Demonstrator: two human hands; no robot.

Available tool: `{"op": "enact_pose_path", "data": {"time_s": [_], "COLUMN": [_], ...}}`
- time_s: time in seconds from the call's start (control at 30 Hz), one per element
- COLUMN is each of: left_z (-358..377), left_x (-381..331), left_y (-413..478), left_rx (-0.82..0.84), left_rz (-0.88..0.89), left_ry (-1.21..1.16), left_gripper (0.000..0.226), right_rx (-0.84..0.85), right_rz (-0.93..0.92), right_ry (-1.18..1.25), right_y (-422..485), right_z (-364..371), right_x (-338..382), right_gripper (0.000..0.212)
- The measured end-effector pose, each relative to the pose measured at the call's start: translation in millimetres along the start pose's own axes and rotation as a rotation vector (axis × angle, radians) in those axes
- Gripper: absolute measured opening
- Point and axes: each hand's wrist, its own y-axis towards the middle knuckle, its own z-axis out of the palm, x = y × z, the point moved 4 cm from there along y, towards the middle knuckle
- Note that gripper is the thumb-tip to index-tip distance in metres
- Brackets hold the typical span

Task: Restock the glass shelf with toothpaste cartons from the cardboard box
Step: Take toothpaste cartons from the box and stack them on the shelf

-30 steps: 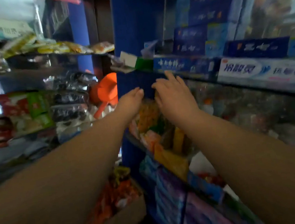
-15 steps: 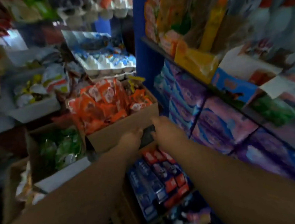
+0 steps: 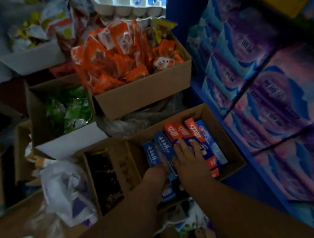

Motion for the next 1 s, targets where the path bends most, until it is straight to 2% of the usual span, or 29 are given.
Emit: {"op": "enact_pose_path", "data": {"time_s": [0.17, 0.33, 0.43, 0.5, 0.6, 0.7, 0.8, 0.93, 1.0], "left_z": [6.7, 10.3, 9.9, 11.9, 14.2, 8.3, -1.0, -11.9, -12.5], "left_x": [-8.3, -15.7, -23.1, -29.7, -41.1, -46.8, -49.0, -66.8, -89.2], "left_y": [-0.7, -5.0, -11.3, -11.0, -9.3, -11.4, -21.2, -43.0, -71.0], "left_rx": [0.032, 0.111, 0.095, 0.152, 0.252, 0.233, 0.221, 0.167, 0.142], "left_rz": [-0.01, -0.017, -0.071, -0.113, -0.128, -0.078, -0.026, 0.045, 0.107], "left_ry": [-0.173, -0.37, -0.402, -0.46, -0.532, -0.473, -0.432, -0.469, -0.529], "left_gripper": [0.03, 0.032, 0.032, 0.039, 0.052, 0.048, 0.048, 0.029, 0.024], "right_rx": [-0.009, -0.16, -0.189, -0.209, -0.222, -0.201, -0.226, -0.258, -0.372], "right_rz": [-0.011, 0.009, -0.002, 0.008, 0.047, 0.147, 0.243, 0.366, 0.379], "right_ry": [0.038, 0.27, 0.34, 0.409, 0.584, 0.814, 0.945, 1.173, 1.224], "right_y": [5.9, 3.2, 2.6, 4.0, 4.0, 4.1, -1.0, -20.8, -42.2], "right_z": [-14.4, -19.1, -24.1, -29.5, -37.6, -45.8, -66.1, -104.6, -135.8], "right_x": [-8.8, -26.3, -31.8, -30.5, -28.5, -35.2, -49.2, -86.8, -109.1], "right_gripper": [0.071, 0.062, 0.063, 0.062, 0.07, 0.08, 0.06, 0.047, 0.043]}}
